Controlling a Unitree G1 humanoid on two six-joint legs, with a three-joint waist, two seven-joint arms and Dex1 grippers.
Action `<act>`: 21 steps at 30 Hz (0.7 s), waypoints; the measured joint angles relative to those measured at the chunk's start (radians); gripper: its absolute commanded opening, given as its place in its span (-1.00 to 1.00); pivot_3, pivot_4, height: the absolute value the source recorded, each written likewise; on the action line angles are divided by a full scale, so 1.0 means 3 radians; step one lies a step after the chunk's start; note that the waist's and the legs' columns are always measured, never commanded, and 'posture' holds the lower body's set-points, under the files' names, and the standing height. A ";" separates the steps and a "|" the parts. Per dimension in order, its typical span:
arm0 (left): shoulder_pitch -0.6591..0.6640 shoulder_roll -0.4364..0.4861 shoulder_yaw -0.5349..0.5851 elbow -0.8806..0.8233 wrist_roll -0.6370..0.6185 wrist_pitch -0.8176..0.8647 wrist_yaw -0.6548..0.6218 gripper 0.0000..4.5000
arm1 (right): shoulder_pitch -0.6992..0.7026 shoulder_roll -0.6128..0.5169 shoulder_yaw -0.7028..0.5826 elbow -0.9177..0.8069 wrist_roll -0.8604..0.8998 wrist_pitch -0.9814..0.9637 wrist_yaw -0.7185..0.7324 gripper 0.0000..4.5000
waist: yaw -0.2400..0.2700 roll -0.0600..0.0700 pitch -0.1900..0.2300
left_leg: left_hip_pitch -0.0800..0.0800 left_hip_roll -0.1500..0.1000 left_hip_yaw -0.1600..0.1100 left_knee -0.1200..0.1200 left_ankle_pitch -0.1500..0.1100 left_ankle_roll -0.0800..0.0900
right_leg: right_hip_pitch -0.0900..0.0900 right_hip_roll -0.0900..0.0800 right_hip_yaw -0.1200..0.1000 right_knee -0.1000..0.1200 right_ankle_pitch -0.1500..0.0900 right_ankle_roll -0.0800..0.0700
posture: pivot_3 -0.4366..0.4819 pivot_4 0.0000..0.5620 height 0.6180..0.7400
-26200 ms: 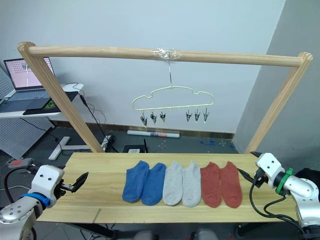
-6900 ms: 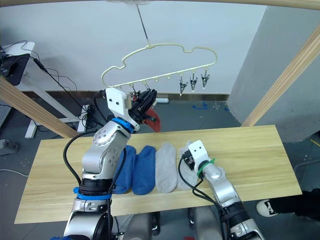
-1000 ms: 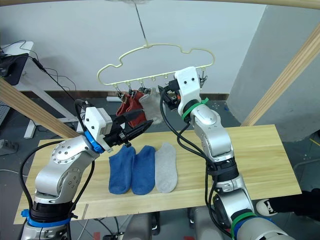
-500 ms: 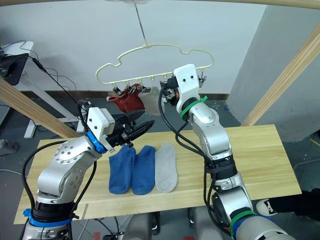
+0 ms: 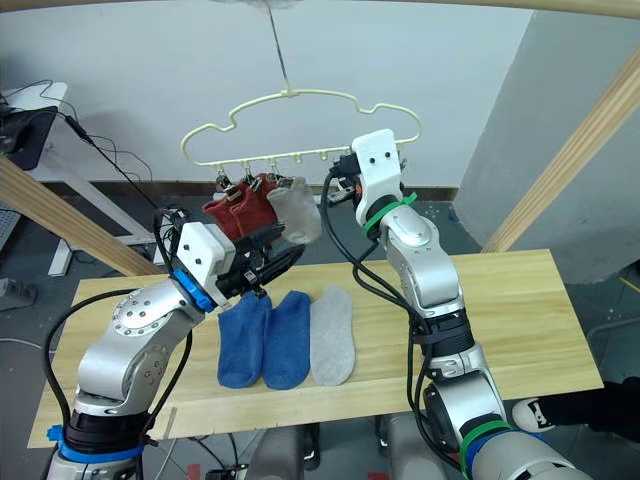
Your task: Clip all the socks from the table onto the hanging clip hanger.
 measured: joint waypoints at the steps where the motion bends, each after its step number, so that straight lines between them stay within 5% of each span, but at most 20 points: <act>1: 0.0103 -0.0039 -0.0081 0.0005 0.0060 0.0089 0.0079 0.61 | 0.0000 -0.0004 -0.0004 0.0000 0.0002 -0.0004 0.0001 -0.98 | 0.0001 0.0000 0.0000 | -0.0001 0.0000 -0.0001 0.0000 0.0000 0.0001 | -0.0001 0.0000 -0.0001 -0.0001 0.0000 0.0000 | -0.28 -0.01 1.00; 4: 0.0270 -0.0230 -0.0296 0.0048 0.0217 0.0263 0.0295 0.99 | 0.0000 -0.0022 -0.0015 0.0008 0.0023 -0.0014 0.0002 -0.98 | 0.0009 0.0000 0.0000 | -0.0002 0.0000 -0.0003 0.0001 -0.0001 0.0002 | -0.0001 -0.0001 -0.0003 0.0001 0.0000 0.0000 | -0.29 0.01 1.00; 15: 0.0219 -0.1009 -0.0825 0.0810 0.0873 0.0299 0.0980 1.00 | 0.0012 -0.0088 -0.0004 0.0008 0.0070 0.0013 0.0040 -0.98 | -0.0002 -0.0001 0.0000 | 0.0000 0.0000 -0.0003 0.0002 -0.0001 0.0007 | -0.0001 0.0000 -0.0004 0.0005 0.0001 0.0000 | -0.39 0.08 1.00; 21: 0.0058 -0.1128 -0.0870 0.1183 0.1053 0.0265 0.1057 1.00 | 0.0038 -0.0116 0.0001 -0.0038 0.0093 0.0071 0.0037 -0.98 | -0.0009 -0.0001 0.0000 | 0.0000 -0.0001 -0.0002 0.0001 -0.0001 0.0007 | 0.0000 0.0000 -0.0003 0.0004 0.0001 0.0000 | -0.40 0.08 1.00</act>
